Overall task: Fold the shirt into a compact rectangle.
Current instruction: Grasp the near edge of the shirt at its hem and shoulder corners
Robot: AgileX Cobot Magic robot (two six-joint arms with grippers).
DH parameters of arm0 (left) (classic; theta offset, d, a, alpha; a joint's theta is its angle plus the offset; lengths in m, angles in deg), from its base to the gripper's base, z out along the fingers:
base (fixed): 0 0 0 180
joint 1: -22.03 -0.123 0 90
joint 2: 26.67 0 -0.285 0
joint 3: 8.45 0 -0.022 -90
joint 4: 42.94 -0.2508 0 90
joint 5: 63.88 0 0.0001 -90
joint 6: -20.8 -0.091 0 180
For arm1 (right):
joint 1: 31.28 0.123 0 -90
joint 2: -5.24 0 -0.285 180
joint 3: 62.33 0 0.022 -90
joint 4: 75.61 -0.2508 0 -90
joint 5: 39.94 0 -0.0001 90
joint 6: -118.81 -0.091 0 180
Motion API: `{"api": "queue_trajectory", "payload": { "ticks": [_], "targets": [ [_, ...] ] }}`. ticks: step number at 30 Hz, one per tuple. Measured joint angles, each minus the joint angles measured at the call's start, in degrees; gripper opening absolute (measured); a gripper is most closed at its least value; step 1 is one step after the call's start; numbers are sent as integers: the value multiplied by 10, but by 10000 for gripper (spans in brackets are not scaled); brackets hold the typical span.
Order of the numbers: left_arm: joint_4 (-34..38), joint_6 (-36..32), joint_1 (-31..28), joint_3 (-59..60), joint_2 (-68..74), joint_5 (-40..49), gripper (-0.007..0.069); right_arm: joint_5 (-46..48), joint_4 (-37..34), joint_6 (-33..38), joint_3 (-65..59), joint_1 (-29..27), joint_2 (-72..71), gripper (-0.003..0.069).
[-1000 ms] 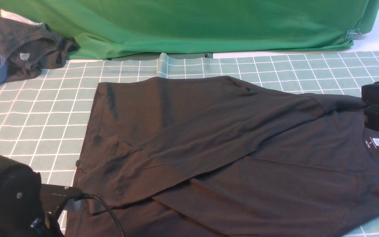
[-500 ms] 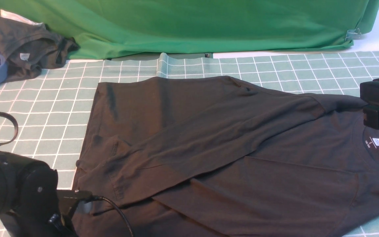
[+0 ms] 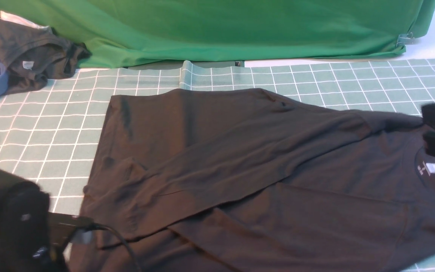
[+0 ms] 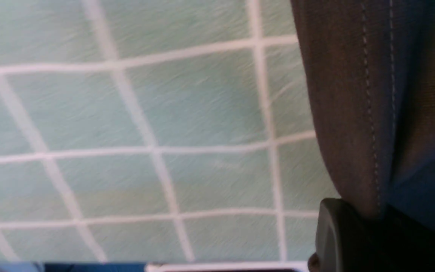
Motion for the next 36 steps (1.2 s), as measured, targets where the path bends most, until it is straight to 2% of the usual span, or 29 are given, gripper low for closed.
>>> {"api": "queue_trajectory", "payload": {
  "ticks": [2, 5, 8, 10, 14, 16, 19, 23, 24, 25, 26, 28, 31, 36],
  "targets": [
    [-8, 6, 0, 0, -20, 12, 7, 29, -1, 10, 5, 0, 0, 156],
    [-14, 10, 0, 0, -86, 27, 7, 111, -37, 79, 15, 0, 0, 154],
    [-14, 20, 0, 0, -109, 35, 7, 156, -109, 158, 17, 0, 7, 146],
    [-14, 22, 0, 0, -115, 41, 7, 180, -187, 232, 17, 0, 22, 138],
    [-8, 23, 0, 0, -116, 35, 7, 191, -306, 338, 16, 6, 80, 134],
    [-8, 23, 0, 0, -116, 31, 7, 188, -330, 373, 6, 27, 121, 135],
    [-8, 25, 0, 0, -116, 30, 7, 176, -328, 392, -17, 62, 162, 148],
    [-8, 25, 0, 0, -116, 28, 7, 110, -307, 398, -58, 129, 216, 281],
    [-8, 25, 0, 0, -116, 26, 7, 87, -300, 398, -66, 146, 226, 346],
    [-8, 25, 0, 0, -116, 26, 7, 83, -299, 398, -67, 148, 229, 358],
    [-8, 25, 0, 0, -116, 22, 7, 57, -290, 399, -76, 165, 239, 433],
    [-8, 24, 0, 0, -116, 18, 7, 26, -277, 400, -88, 185, 254, 514],
    [-8, 23, 0, 0, -116, 10, 7, -6, -262, 400, -105, 200, 277, 560],
    [-8, 21, 0, 0, -116, -1, 7, -39, -252, 399, -108, 201, 310, 568]
  ]
}}
